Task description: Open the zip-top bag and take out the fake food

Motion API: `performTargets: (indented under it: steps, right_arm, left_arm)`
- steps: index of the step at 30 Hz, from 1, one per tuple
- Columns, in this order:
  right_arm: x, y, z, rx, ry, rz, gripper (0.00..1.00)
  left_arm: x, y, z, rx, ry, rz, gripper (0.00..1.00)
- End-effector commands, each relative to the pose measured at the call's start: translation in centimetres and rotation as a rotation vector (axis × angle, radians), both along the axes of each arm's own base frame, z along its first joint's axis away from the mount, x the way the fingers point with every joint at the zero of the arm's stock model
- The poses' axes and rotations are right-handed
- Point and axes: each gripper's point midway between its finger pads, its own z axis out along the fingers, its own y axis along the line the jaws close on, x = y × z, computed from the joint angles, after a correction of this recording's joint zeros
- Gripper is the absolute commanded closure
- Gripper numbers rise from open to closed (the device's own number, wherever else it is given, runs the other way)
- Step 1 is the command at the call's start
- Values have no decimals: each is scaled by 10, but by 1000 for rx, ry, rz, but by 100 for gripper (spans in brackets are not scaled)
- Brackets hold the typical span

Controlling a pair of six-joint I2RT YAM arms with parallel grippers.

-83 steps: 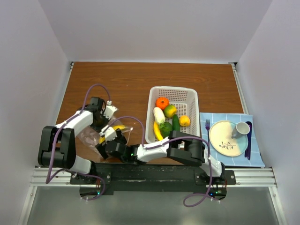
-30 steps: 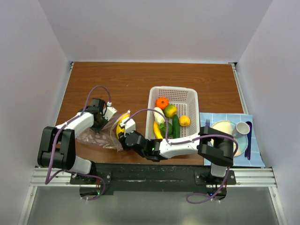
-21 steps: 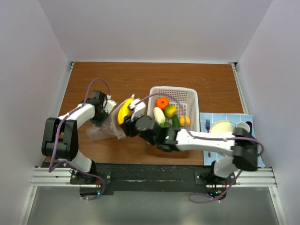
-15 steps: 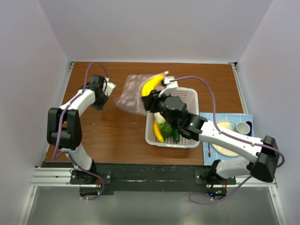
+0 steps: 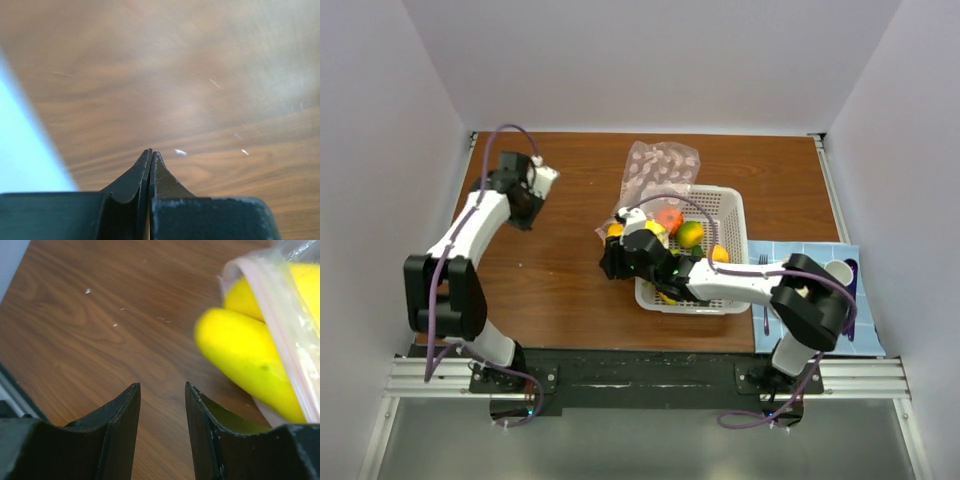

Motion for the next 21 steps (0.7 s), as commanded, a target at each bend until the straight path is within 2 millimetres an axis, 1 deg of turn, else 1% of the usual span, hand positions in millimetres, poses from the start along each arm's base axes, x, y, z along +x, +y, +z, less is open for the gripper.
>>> performTargets:
  steps: [1,2,3,4,5,6,7,9,10,11,12,13,14,15,16,17,18,19,20,21]
  right_arm:
    - [-11,68,47,173,-23,145,57]
    - [-15,77,47,162,-28,178,59]
    - [-23,94,53,167,-36,210,59]
    - [-27,99,59,169,-45,231,60]
    - [-32,104,64,176,-62,253,60]
    - [-38,109,73,194,-64,283,61]
    - [-41,108,82,211,-71,295,61]
    - [-47,105,90,227,-75,314,62]
    - [-49,99,106,247,-92,309,62]
    - [-51,91,99,220,-85,302,59]
    - [-52,85,102,220,-94,292,57]
    - [-51,74,116,234,-123,262,53]
    - [-50,64,112,201,-138,251,50]
    - [-46,55,115,178,-157,221,47]
    - [-43,46,114,144,-166,193,33]
    - [-36,26,118,89,-195,134,30]
    - [-34,16,118,64,-211,107,29]
    - [-31,5,121,46,-227,77,28]
    - [-26,-17,125,25,-255,3,27]
    - [-24,-27,130,25,-274,-26,26]
  left_arm:
    - [32,40,102,11,-240,57,96]
    - [38,44,123,9,-277,65,96]
    - [43,44,126,2,-273,63,96]
    - [46,37,128,-33,-272,46,95]
    - [49,30,138,-64,-280,38,94]
    - [54,25,130,-85,-256,33,94]
    - [58,15,131,-100,-253,18,94]
    - [65,7,118,-115,-223,7,94]
    - [69,0,117,-129,-222,-2,94]
    - [71,-13,114,-136,-215,-26,95]
    - [74,-19,108,-135,-200,-35,95]
    - [77,-37,110,-144,-206,-71,95]
    - [80,-48,110,-147,-209,-96,95]
    - [85,-59,104,-148,-200,-119,95]
    - [94,-83,118,-160,-238,-168,94]
    - [99,-97,123,-168,-248,-196,94]
    - [110,-111,111,-173,-215,-217,94]
    - [118,-143,140,-221,-271,-282,94]
    - [124,-159,147,-251,-282,-312,93]
    - [134,-181,137,-294,-260,-356,93]
